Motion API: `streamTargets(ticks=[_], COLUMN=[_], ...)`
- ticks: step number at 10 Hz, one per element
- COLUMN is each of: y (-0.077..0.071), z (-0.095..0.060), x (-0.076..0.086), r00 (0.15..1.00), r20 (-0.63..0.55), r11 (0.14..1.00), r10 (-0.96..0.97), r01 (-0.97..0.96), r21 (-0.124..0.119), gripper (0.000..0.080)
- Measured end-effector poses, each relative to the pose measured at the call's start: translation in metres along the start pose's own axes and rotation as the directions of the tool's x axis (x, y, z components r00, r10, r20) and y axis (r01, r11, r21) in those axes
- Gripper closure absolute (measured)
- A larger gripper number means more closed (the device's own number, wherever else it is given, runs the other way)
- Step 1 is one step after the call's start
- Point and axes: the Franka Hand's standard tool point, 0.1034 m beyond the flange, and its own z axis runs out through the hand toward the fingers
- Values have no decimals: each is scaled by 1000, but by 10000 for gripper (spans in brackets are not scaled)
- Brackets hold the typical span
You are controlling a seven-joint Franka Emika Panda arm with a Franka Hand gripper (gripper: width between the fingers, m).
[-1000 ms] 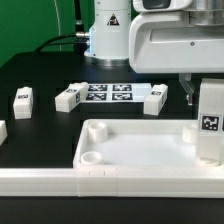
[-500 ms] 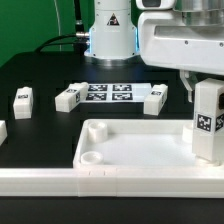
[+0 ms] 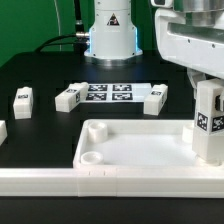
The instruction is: Assemble desk
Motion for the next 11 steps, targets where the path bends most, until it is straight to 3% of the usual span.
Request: streamTargets(ticks=[2,3,4,7,11], y=[0,0,2,-1,-1], z=[1,1,0,-2,-2], x=[0,0,-3,-3,-3], r00=[1000,1000,997,943,801], r20=[0,0,13,21,27], r11=[1000,1000,997,943,801], r10=[10,-31,-71,-331,-598], r01=[-10,31,72,331,598], r21=[0,-3,-30,-25,-19], gripper=[507,329,213,154,151])
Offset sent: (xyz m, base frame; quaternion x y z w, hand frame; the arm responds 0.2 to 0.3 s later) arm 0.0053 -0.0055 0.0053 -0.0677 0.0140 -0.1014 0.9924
